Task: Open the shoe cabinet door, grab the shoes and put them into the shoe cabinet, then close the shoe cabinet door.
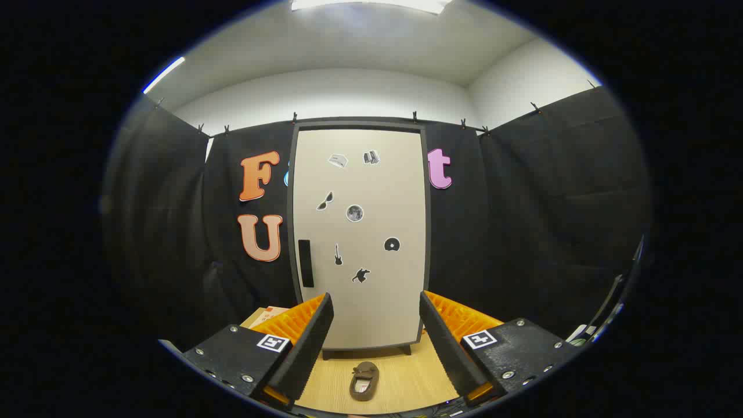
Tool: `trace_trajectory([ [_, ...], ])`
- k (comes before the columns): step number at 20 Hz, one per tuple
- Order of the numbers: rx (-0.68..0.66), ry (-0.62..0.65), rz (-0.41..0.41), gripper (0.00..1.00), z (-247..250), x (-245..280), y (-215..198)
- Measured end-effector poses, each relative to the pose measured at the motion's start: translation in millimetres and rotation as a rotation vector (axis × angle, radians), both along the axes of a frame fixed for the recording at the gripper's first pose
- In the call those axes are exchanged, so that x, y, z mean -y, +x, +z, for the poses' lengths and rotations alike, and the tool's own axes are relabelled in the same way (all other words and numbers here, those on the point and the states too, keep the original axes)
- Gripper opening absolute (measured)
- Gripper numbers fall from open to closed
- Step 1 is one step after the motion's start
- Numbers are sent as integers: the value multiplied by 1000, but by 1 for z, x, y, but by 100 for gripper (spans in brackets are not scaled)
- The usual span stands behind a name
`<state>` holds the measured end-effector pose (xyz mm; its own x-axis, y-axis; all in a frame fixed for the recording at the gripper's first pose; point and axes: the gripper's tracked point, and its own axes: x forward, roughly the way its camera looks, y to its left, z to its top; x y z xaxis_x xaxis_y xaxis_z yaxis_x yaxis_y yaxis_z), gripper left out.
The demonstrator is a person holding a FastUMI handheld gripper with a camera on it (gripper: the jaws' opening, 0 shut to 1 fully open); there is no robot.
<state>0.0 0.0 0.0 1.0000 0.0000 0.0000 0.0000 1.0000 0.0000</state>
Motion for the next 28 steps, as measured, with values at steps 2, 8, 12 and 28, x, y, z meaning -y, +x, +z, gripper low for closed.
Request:
trace_trajectory([
  [2, 0, -11, -2, 93, -2, -4, 7],
  [8, -10, -10, -5, 93, -3, -18, 20],
  [12, -14, -14, -12, 93, -5, -22, 25],
  [28, -38, -26, 26, 93, -23, -104, 101],
])
